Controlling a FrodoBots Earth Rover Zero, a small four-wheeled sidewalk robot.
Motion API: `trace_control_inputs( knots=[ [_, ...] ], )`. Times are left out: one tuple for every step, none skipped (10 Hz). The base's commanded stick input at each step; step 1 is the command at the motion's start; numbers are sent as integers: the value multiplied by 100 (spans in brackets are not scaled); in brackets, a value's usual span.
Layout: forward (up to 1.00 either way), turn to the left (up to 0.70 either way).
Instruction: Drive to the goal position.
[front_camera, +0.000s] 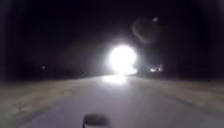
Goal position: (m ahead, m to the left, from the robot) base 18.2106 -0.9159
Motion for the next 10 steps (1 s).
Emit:
trace_control_inputs(
  knots=[
    [100,22],
    [100,23],
    [100,22],
    [100,13],
    [100,4],
    [100,4],
    [100,4],
    [100,4],
    [100,4],
    [100,4]
  ],
)
